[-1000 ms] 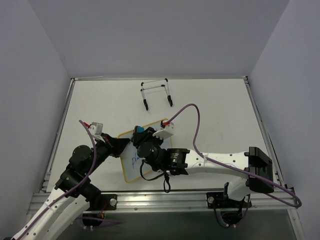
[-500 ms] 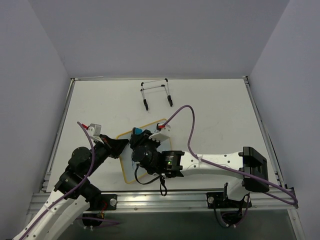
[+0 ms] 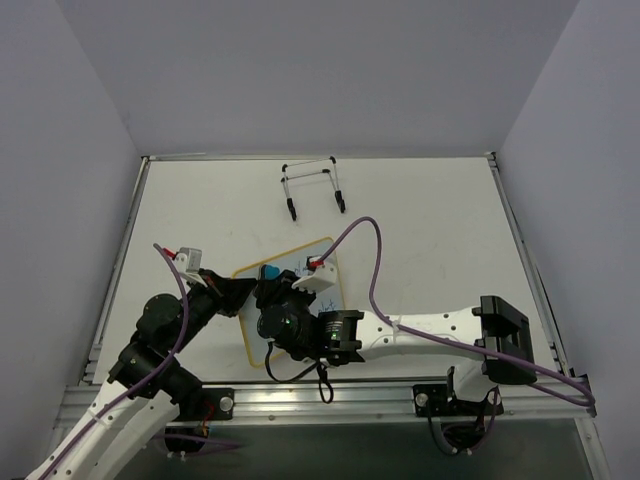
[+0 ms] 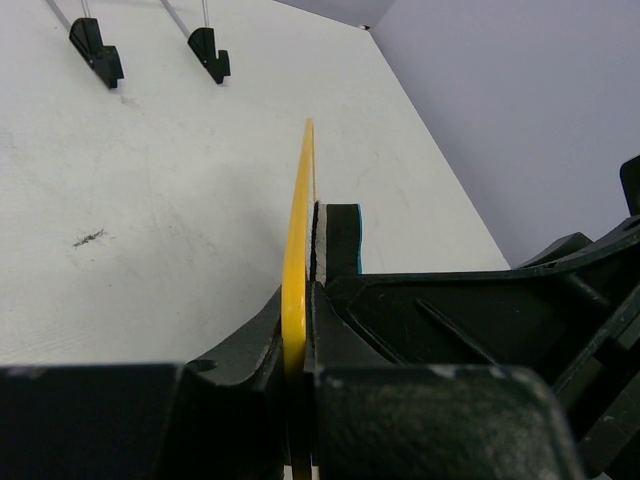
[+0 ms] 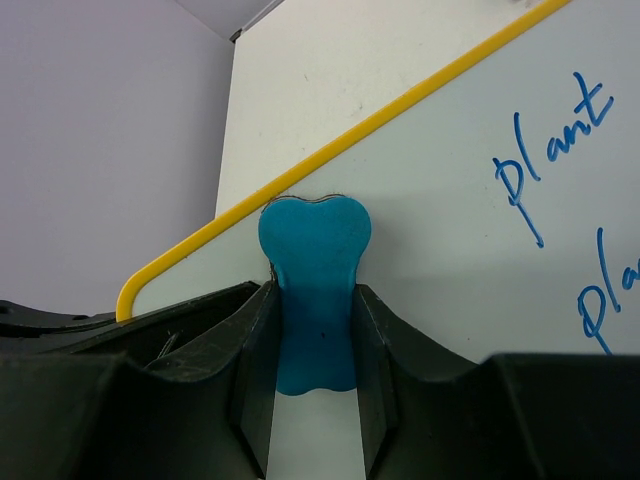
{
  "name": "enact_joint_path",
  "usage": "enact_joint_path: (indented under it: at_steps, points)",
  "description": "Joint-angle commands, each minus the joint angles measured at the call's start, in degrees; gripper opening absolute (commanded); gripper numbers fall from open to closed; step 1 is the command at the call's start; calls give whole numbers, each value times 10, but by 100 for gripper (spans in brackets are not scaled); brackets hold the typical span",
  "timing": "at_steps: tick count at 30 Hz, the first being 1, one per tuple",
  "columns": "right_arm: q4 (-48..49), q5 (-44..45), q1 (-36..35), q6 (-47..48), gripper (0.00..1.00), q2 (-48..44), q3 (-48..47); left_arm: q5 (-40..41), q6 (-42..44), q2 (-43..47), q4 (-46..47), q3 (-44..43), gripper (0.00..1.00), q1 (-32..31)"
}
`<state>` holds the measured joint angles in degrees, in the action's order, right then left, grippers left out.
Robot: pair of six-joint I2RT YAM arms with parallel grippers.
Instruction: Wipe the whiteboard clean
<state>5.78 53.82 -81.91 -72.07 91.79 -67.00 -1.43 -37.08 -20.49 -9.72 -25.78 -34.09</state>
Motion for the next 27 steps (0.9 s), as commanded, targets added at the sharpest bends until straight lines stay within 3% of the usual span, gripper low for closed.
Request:
enact_joint_path:
  at_steps: [1,5,9,14,21,27]
  points:
    - [-8,-57,-18,-19,0,29,-9,-79,16,0,57,-11,2,-17]
    - [-19,-41,10,-25,0,2,31,-82,17,4,54,-12,2,-17]
    - [39,-88,69,72,0,-25,79,-94,13,3,57,-12,2,-17]
    - [43,-120,123,150,0,-38,116,-102,16,-5,44,-28,2,-18]
    - [106,-258,206,262,0,-57,192,-115,13,-24,36,-38,2,-18]
    - [191,-428,221,373,0,-55,200,-125,7,-35,47,-35,2,-18]
